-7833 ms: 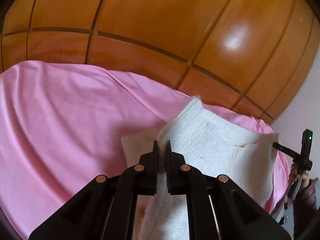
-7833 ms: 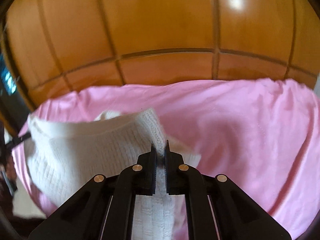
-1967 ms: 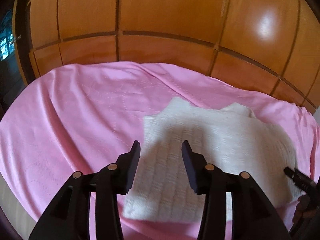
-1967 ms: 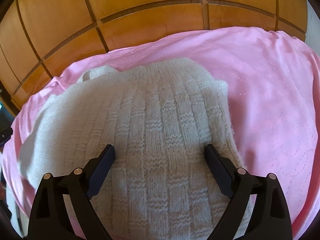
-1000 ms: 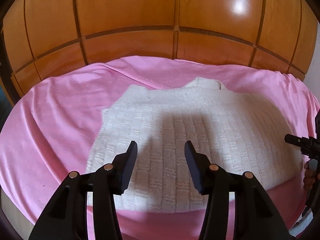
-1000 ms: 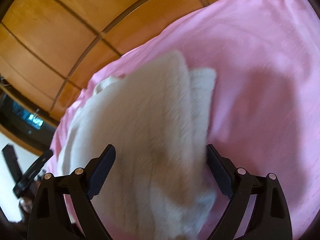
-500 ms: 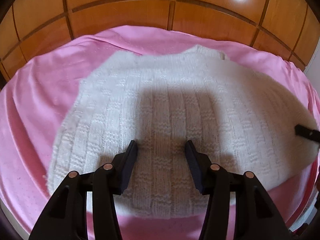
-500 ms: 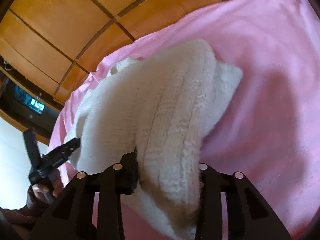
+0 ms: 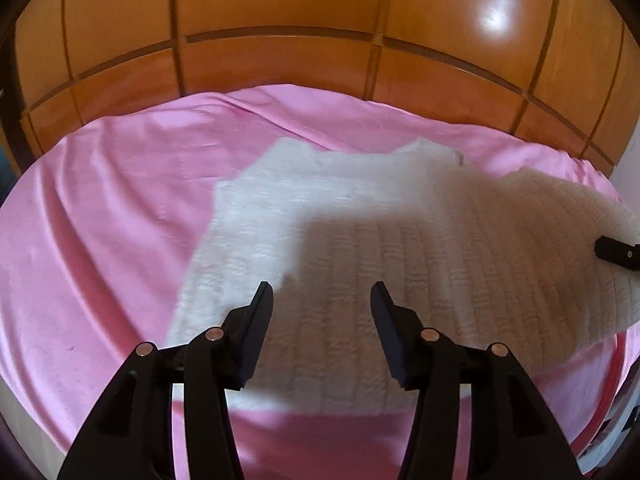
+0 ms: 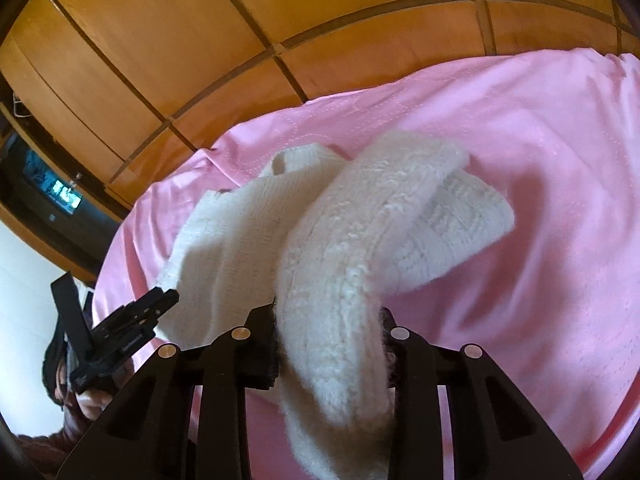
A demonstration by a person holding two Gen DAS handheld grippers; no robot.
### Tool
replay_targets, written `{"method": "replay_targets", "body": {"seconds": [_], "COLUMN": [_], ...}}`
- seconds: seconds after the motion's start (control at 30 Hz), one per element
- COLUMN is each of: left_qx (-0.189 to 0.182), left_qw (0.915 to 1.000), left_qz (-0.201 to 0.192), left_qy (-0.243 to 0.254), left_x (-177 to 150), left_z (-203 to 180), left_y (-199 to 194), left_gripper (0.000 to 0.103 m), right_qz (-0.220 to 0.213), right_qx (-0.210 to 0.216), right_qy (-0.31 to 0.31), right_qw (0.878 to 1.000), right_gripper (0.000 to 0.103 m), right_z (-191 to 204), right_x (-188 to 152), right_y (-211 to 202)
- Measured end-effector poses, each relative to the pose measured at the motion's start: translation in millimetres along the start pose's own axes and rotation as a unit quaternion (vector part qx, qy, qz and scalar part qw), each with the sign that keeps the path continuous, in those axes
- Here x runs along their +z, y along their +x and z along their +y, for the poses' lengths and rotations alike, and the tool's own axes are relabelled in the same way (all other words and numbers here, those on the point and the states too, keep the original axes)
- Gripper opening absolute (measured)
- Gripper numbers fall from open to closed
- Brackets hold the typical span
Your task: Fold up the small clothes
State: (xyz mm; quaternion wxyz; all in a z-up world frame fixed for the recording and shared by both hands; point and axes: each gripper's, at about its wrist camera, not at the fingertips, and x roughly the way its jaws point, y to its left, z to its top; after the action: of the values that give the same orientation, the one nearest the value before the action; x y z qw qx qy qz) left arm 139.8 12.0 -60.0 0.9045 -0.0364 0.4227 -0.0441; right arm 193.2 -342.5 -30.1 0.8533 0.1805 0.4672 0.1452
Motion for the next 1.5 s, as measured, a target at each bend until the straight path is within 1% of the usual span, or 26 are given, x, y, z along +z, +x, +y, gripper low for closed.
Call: {"method": "replay_targets", "body": {"seconds": [0.2, 0.4, 0.53, 0.6, 0.7, 0.73, 0.77, 0.8, 0.83, 0.87, 0.9, 0.93, 0.97, 1.0, 1.03, 1.07, 1.13, 1.2, 1.23, 1.27, 1.3, 1.33, 1.37, 1.4, 1.47, 1.5], "left_qx": [-0.005, -0.006, -0.008, -0.011, -0.014, -0.013, -0.013, -0.013, -0.013, -0.019, -0.029, -0.038, -0.046, -0.055, -0.075, -0.091, -0.129, -0.173, -0.195, -0.220, -0.234, -0.242, -0.246, -0.243, -0.239, -0.240], "left_qw": [0.9995, 0.9985, 0.9971, 0.9954, 0.9921, 0.9906, 0.9895, 0.9880, 0.9873, 0.9860, 0.9846, 0.9832, 0.9820, 0.9808, 0.9777, 0.9746, 0.9663, 0.9557, 0.9498, 0.9432, 0.9402, 0.9395, 0.9414, 0.9453, 0.9492, 0.9505], "left_qz": [-0.004, -0.004, 0.000, 0.004, 0.011, 0.009, 0.003, -0.004, -0.006, -0.004, -0.004, -0.006, -0.007, -0.008, -0.010, -0.012, -0.013, -0.006, -0.004, -0.001, 0.004, 0.009, 0.018, 0.027, 0.044, 0.052], "left_qy": [-0.032, -0.054, -0.075, -0.095, -0.124, -0.136, -0.144, -0.154, -0.158, -0.165, -0.172, -0.179, -0.183, -0.187, -0.196, -0.204, -0.222, -0.238, -0.245, -0.249, -0.248, -0.242, -0.230, -0.216, -0.200, -0.190], "left_x": [-6, -11, -14, -17, -20, -22, -24, -25, -26, -27, -27, -27, -27, -27, -26, -25, -22, -15, -11, -6, -2, 3, 8, 12, 16, 19], "left_z": [26, 46, 64, 80, 104, 112, 118, 125, 129, 135, 139, 143, 146, 149, 152, 154, 156, 152, 150, 145, 140, 133, 122, 111, 95, 89], "left_y": [-8, -9, -9, -9, -10, -12, -14, -18, -20, -22, -24, -27, -28, -30, -31, -32, -32, -29, -28, -27, -24, -21, -16, -10, 1, 7], "left_gripper": [0.051, 0.051, 0.051, 0.051, 0.051, 0.051, 0.051, 0.051, 0.054, 0.054, 0.054, 0.056, 0.058, 0.060, 0.063, 0.066, 0.067, 0.068, 0.071, 0.073, 0.075, 0.075, 0.075, 0.075, 0.073, 0.068], "right_qz": [-0.003, 0.015, 0.043, 0.059, 0.096, 0.101, 0.109, 0.116, 0.122, 0.119, 0.110, 0.101, 0.088, 0.066, 0.054, 0.042, 0.028, 0.022, 0.022, 0.022, 0.018, 0.013, 0.010, 0.007, -0.003, -0.006], "right_qx": [-0.003, -0.011, -0.020, -0.024, -0.026, -0.021, -0.009, 0.005, 0.035, 0.073, 0.109, 0.125, 0.133, 0.139, 0.143, 0.139, 0.105, 0.073, 0.049, 0.036, 0.022, 0.008, 0.007, 0.008, 0.001, -0.003], "right_qy": [-0.034, -0.092, -0.138, -0.155, -0.182, -0.187, -0.185, -0.181, -0.169, -0.156, -0.147, -0.140, -0.131, -0.118, -0.113, -0.109, -0.108, -0.106, -0.104, -0.103, -0.103, -0.103, -0.103, -0.103, -0.118, -0.126], "right_qw": [0.999, 0.996, 0.989, 0.986, 0.978, 0.977, 0.977, 0.977, 0.977, 0.978, 0.977, 0.977, 0.979, 0.981, 0.982, 0.983, 0.988, 0.991, 0.993, 0.994, 0.994, 0.995, 0.995, 0.995, 0.993, 0.992], "right_gripper": [0.028, 0.028, 0.028, 0.028, 0.028, 0.028, 0.030, 0.038, 0.048, 0.051, 0.053, 0.054, 0.058, 0.061, 0.061, 0.061, 0.061, 0.061, 0.061, 0.061, 0.061, 0.061, 0.061, 0.061, 0.061, 0.061], "right_z": [44, 105, 155, 175, 205, 212, 217, 219, 222, 222, 222, 219, 214, 202, 196, 183, 158, 135, 118, 109, 101, 93, 89, 87, 90, 94], "right_x": [13, 28, 34, 35, 30, 28, 26, 24, 23, 23, 24, 25, 26, 27, 27, 24, 15, 4, -8, -12, -19, -26, -33, -36, -43, -43], "right_y": [-1, 21, 56, 75, 111, 117, 124, 128, 130, 127, 120, 113, 104, 89, 82, 71, 55, 44, 37, 34, 30, 26, 23, 22, 25, 29]}}
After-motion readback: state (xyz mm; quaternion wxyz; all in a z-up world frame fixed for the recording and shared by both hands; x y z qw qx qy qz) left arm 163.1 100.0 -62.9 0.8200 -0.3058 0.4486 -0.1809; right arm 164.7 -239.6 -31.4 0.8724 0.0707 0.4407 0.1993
